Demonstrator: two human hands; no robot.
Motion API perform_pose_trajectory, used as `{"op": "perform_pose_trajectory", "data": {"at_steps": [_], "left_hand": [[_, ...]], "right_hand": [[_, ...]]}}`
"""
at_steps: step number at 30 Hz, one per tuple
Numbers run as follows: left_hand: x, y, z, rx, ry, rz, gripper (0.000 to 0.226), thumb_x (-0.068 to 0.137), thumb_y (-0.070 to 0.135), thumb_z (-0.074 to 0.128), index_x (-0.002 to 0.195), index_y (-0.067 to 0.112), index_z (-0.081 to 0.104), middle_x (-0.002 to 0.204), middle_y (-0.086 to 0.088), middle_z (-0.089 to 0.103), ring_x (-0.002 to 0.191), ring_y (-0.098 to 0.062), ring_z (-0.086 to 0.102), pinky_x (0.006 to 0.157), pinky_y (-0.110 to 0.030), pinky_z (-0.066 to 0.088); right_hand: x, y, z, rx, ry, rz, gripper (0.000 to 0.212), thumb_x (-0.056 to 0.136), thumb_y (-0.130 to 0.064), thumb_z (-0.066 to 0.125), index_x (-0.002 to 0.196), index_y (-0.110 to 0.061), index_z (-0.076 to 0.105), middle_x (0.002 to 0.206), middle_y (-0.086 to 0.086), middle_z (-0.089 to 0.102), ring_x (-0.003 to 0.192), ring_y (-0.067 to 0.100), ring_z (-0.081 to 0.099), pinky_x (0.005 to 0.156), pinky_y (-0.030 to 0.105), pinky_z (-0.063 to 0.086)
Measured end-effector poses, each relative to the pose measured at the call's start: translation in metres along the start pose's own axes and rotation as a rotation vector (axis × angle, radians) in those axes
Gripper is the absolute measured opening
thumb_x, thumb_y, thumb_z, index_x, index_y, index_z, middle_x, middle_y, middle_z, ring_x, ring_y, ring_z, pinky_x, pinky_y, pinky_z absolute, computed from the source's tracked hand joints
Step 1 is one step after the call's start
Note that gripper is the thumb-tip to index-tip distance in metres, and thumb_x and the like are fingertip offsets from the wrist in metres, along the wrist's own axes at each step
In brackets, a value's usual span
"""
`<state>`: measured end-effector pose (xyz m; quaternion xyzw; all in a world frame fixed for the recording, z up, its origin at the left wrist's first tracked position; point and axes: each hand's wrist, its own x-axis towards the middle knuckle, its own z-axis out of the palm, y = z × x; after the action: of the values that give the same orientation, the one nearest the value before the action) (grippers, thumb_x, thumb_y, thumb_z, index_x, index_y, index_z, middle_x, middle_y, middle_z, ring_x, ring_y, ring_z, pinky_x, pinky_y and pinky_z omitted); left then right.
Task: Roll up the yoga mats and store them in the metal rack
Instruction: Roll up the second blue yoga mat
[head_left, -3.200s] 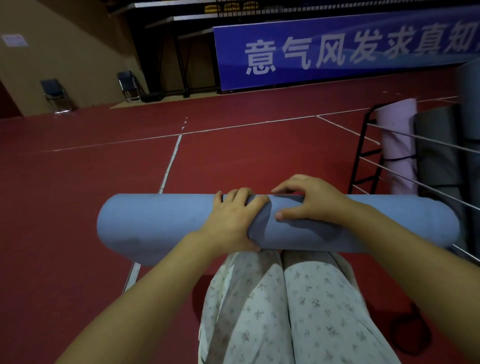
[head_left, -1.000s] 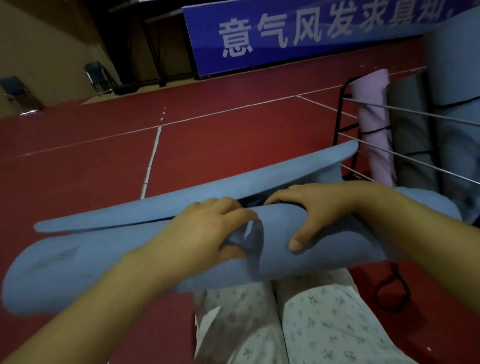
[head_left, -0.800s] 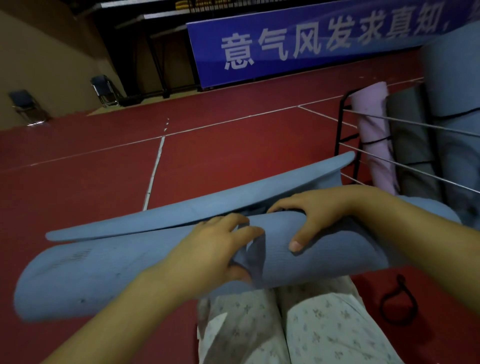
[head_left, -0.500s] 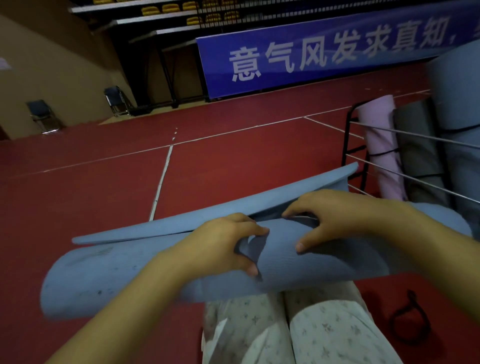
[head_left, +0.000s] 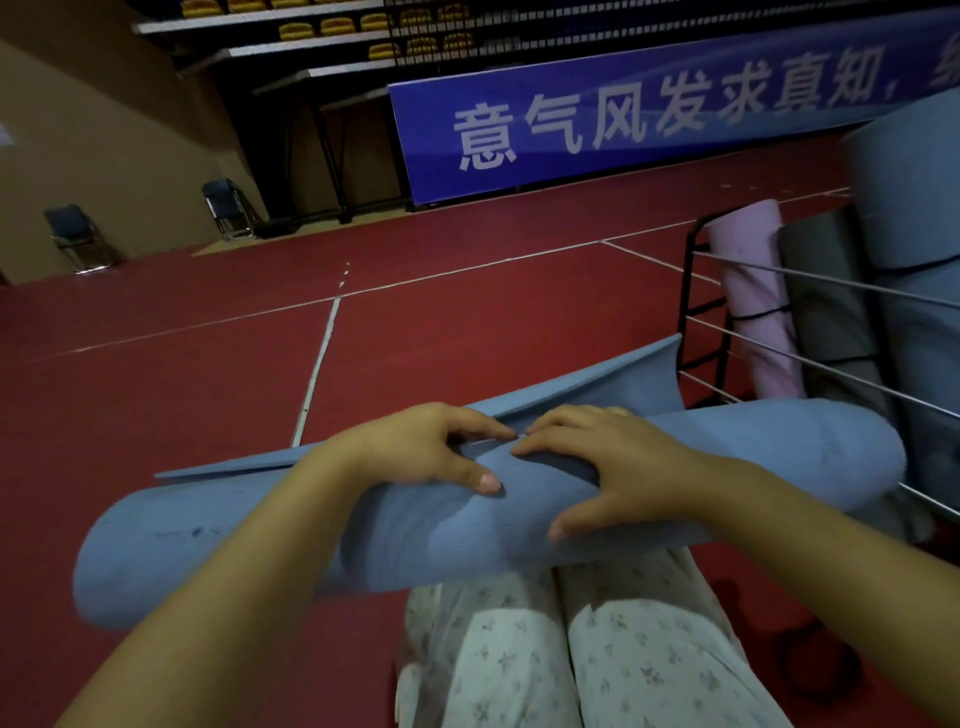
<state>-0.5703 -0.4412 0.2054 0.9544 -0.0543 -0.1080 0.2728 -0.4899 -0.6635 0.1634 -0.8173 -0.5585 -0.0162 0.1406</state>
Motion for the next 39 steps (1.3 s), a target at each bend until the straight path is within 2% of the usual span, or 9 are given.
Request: {"op": "perform_pose_trajectory", "data": {"at_steps": [4, 11, 14, 18, 20, 24, 27, 31, 39], "left_hand": [[-0.002, 0.004, 0.006, 0.054, 0.085, -0.014, 0.05, 0.076, 0.04, 0.076, 0.123, 0.038, 0.058, 0.122, 0.019, 0.057, 0.111, 0.001, 0.053, 0.092, -0.016, 0.041], [-0.034, -0.001, 0.055, 0.58, 0.652, 0.169, 0.041, 0.08, 0.052, 0.046, 0.109, 0.029, 0.064, 0.112, 0.006, 0.066, 0.1, -0.019, 0.064, 0.081, -0.041, 0.049], [-0.038, 0.0, 0.064, 0.706, 0.557, 0.097, 0.069, 0.069, 0.069, 0.052, 0.126, 0.03, 0.05, 0.131, 0.001, 0.056, 0.118, -0.022, 0.056, 0.092, -0.053, 0.044], [-0.031, 0.008, 0.061, 0.781, 0.33, -0.056, 0.101, 0.073, 0.065, 0.062, 0.149, 0.023, 0.01, 0.154, -0.003, 0.011, 0.143, -0.024, 0.01, 0.112, -0.055, 0.01], [-0.024, 0.005, 0.061, 0.803, 0.335, -0.05, 0.104, 0.07, 0.061, 0.067, 0.148, 0.019, 0.011, 0.152, -0.007, 0.015, 0.141, -0.028, 0.014, 0.109, -0.057, 0.014], [-0.011, -0.015, 0.057, 0.818, 0.396, 0.015, 0.1, 0.048, 0.06, 0.072, 0.129, 0.016, 0.034, 0.125, -0.01, 0.051, 0.111, -0.034, 0.054, 0.082, -0.058, 0.043], [-0.007, -0.022, 0.053, 0.772, 0.413, 0.047, 0.091, 0.055, 0.058, 0.066, 0.131, 0.02, 0.032, 0.13, -0.005, 0.045, 0.116, -0.03, 0.047, 0.089, -0.051, 0.039], [-0.005, -0.023, 0.048, 0.76, 0.425, 0.078, 0.088, 0.057, 0.061, 0.066, 0.13, 0.023, 0.037, 0.126, 0.0, 0.044, 0.113, -0.026, 0.045, 0.088, -0.044, 0.038], [0.011, -0.017, 0.023, 0.631, 0.223, -0.055, 0.093, 0.062, 0.057, 0.076, 0.137, 0.025, 0.031, 0.129, 0.001, 0.041, 0.118, -0.027, 0.044, 0.097, -0.053, 0.037]], "right_hand": [[0.005, 0.01, -0.001, 0.149, 0.008, 0.017, 0.072, 0.062, -0.072, 0.064, 0.128, -0.05, 0.045, 0.121, -0.025, 0.047, 0.113, -0.004, 0.043, 0.099, 0.032, 0.038], [0.024, 0.025, -0.006, 0.304, -0.026, 0.049, 0.059, 0.064, -0.056, 0.079, 0.116, -0.054, 0.052, 0.113, -0.034, 0.047, 0.11, -0.01, 0.046, 0.096, 0.022, 0.041], [0.033, 0.033, -0.008, 0.35, -0.06, 0.064, 0.056, 0.066, -0.052, 0.08, 0.115, -0.053, 0.053, 0.115, -0.035, 0.047, 0.109, -0.014, 0.045, 0.093, 0.017, 0.038], [0.044, 0.039, -0.013, 0.359, -0.087, 0.092, 0.054, 0.065, -0.054, 0.079, 0.114, -0.053, 0.055, 0.122, -0.028, 0.05, 0.113, -0.008, 0.048, 0.099, 0.026, 0.043], [0.049, 0.04, -0.013, 0.32, -0.081, 0.106, 0.055, 0.062, -0.06, 0.077, 0.113, -0.052, 0.056, 0.118, -0.022, 0.051, 0.112, -0.002, 0.049, 0.101, 0.03, 0.042], [0.047, 0.039, -0.01, 0.221, 0.052, 0.111, 0.062, 0.061, -0.062, 0.075, 0.118, -0.042, 0.06, 0.112, -0.013, 0.046, 0.107, 0.005, 0.046, 0.098, 0.028, 0.04], [0.035, 0.03, -0.003, 0.054, 0.241, 0.039, 0.065, 0.074, -0.064, 0.065, 0.128, -0.03, 0.056, 0.111, -0.005, 0.048, 0.103, 0.013, 0.047, 0.091, 0.031, 0.043], [0.016, 0.008, 0.024, -0.231, 0.433, -0.112, 0.048, 0.079, -0.053, 0.052, 0.118, -0.026, 0.057, 0.108, 0.004, 0.059, 0.093, 0.024, 0.059, 0.074, 0.041, 0.052], [0.032, -0.001, 0.039, -0.446, 0.219, 0.044, 0.11, 0.035, -0.064, 0.082, 0.13, -0.026, 0.041, 0.121, 0.015, 0.058, 0.106, 0.034, 0.058, 0.088, 0.057, 0.045]]}}
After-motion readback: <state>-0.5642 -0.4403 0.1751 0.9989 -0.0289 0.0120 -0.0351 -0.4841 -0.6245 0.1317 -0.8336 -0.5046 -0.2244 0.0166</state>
